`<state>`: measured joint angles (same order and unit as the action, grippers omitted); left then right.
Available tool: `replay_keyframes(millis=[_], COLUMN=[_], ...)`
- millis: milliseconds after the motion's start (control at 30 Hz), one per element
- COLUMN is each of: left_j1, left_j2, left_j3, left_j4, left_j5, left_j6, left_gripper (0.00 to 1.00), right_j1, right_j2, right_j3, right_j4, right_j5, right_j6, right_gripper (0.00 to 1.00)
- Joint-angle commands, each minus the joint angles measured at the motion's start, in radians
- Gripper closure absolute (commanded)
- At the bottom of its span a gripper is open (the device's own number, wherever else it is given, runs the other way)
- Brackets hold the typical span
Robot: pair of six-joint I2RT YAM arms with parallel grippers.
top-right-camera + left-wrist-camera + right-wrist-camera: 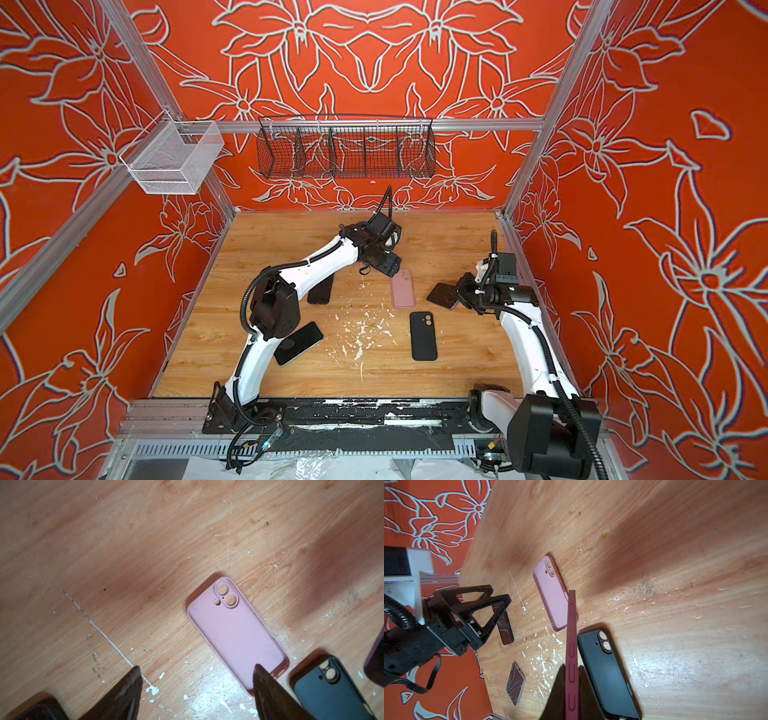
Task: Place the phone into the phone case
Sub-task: 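Grip the pink case edge with the left gripper while the right holds the phone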
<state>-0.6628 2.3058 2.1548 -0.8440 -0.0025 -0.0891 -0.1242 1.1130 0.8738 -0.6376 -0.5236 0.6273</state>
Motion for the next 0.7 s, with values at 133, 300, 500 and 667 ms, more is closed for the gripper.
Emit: replay_keyframes(millis=[133,300,500,667], left_j1=[-0.03,-0.044,-0.047,-0.056], left_j2=[0.005,0.038,0.09,0.131], left_j3=[-0.107,-0.121,-0.096,-0.06], left_j4=[-0.058,-0.023,-0.015,-0.041], left_j5=[0.023,0.05,0.046,-0.012], left_j6=[-0.265,-0.363,-0.422,-0.421], left_gripper=[0.19,0.2,0.25,0.38], right_j1=[-0.032,-0.041,-0.043,-0.046], right_j2=[0.018,0.02,0.009,0.018], right_j3=[0.039,0.035,0.031,0.032], right_j4=[0.068,0.077,0.082,0.095], right_j5=[-0.068,-0.084,-0.088,-0.099], right_j6=[-0.024,-0.023,-0.026,-0.025], right_gripper=[1.0,1.0,1.0,1.0])
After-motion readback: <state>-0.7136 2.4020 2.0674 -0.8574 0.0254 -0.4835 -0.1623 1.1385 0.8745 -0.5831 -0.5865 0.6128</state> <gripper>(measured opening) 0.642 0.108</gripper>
